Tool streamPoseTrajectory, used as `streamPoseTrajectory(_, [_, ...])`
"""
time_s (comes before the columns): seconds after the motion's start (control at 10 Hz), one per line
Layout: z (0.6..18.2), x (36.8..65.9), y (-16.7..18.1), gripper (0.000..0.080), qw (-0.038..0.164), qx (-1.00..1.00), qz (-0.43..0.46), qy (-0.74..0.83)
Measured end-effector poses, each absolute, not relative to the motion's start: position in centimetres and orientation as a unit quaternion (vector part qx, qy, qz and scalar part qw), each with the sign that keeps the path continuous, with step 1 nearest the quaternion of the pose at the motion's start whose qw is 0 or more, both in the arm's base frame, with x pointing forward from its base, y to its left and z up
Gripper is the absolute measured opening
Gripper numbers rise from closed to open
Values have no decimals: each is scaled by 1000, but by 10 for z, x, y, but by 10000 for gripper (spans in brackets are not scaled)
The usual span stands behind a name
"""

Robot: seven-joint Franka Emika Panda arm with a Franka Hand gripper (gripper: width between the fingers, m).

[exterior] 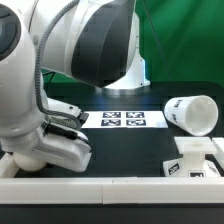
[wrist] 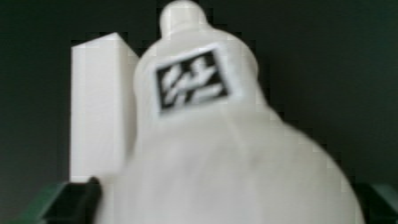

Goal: Assemble lamp

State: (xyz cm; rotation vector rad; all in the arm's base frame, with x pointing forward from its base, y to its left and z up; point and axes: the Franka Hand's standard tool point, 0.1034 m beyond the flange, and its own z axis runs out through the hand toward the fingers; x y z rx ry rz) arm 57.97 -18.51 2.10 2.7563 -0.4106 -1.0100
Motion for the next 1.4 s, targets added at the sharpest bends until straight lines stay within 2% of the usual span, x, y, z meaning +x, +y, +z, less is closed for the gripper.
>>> streamPoseTrajectory(0.1, [21,580,-185,571,89,926,-339,-138])
streamPoseTrajectory(0.4, [25,585,-182,571,88,930,-329,-140])
streamPoseTrajectory(0.5, [41,585,-172,571,86,926,-335,-148])
streamPoseTrajectory(0.6, [52,599,-167,571,85,935,-309,-155])
streamPoseTrajectory(0.7, [66,619,-156,571,80,956,-236,-154])
streamPoseTrajectory(0.9, [94,607,-128,573,67,963,-186,-181])
streamPoseTrajectory(1.1, [115,620,-96,573,62,976,-92,-185])
streamPoseTrajectory(1.4, [110,628,-86,574,58,982,-2,-178])
